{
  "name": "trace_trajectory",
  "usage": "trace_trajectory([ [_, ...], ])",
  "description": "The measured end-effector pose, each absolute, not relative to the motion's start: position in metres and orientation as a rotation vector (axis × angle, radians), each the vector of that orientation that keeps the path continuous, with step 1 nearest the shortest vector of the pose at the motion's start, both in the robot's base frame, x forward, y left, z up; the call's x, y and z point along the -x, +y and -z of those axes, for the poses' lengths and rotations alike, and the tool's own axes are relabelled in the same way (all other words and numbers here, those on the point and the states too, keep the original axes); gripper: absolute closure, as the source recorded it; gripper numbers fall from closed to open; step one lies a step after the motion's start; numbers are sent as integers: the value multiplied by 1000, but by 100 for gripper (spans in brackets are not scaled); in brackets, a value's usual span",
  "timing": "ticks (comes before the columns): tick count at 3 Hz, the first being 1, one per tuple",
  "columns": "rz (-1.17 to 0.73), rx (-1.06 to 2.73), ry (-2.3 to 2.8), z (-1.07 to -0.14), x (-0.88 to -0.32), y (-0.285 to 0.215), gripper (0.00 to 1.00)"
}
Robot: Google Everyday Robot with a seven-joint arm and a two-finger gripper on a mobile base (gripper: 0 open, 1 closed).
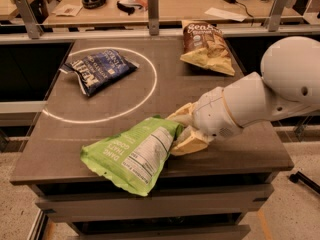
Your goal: Move green rice chip bag near brown chip bag
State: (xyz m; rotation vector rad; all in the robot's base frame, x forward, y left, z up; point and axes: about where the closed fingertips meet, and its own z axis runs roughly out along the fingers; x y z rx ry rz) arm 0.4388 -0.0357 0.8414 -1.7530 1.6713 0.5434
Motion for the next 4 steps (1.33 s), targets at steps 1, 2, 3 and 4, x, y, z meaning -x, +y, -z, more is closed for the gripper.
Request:
trace_trajectory([
  [1, -543, 1753, 1671, -844, -439, -36, 100],
  [2, -543, 1753, 1671, -844, -439, -36, 100],
  [3, -499, 1615, 1701, -849, -449, -52, 100],
  [4, -393, 1290, 1732, -862, -467, -110, 100],
])
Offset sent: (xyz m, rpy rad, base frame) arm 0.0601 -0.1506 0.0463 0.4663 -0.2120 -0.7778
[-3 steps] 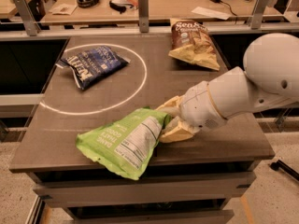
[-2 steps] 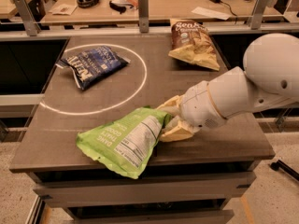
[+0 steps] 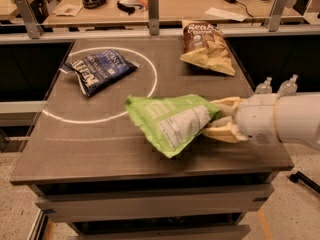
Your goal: Move green rice chip bag near brown chip bag
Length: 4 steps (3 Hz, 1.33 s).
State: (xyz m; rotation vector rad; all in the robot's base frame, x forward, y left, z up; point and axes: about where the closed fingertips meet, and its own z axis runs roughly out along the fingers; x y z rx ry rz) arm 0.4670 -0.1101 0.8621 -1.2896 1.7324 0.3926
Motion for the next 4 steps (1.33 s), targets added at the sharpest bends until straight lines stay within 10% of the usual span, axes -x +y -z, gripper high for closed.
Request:
trace_trajectory([
  [4, 40, 1071, 1800, -890, -535, -197, 100],
])
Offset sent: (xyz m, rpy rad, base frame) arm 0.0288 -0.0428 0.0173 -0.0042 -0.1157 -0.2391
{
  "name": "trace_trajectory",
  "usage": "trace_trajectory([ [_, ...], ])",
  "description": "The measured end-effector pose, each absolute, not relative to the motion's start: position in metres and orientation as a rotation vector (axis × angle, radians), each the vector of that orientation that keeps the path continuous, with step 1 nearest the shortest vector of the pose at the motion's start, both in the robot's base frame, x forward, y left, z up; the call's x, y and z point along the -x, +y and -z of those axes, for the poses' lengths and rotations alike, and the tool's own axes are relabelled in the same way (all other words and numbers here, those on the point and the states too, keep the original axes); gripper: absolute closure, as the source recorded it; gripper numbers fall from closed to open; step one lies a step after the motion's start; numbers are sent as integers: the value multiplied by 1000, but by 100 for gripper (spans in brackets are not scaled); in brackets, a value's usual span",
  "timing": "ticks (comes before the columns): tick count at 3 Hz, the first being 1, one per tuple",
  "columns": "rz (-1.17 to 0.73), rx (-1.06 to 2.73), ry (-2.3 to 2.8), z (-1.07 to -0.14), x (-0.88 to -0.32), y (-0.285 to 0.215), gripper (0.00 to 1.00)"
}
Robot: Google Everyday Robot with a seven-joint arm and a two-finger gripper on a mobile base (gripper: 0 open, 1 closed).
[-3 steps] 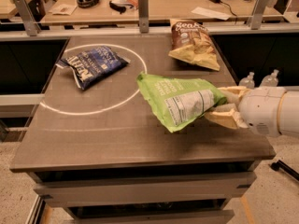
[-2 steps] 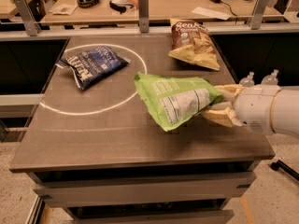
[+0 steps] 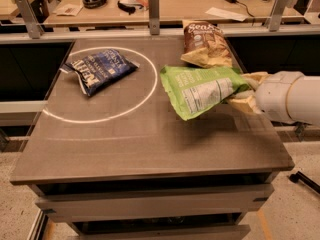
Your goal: Move green rice chip bag near brown chip bag
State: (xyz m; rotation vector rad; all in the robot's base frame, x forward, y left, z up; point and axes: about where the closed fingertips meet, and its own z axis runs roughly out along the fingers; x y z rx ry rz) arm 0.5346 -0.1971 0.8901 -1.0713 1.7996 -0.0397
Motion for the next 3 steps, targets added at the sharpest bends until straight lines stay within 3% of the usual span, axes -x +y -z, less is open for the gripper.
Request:
trace_trajectory([
  [2, 183, 1083, 1799, -872, -604, -229, 100],
  [3, 185, 1087, 1796, -872, -605, -228, 82],
])
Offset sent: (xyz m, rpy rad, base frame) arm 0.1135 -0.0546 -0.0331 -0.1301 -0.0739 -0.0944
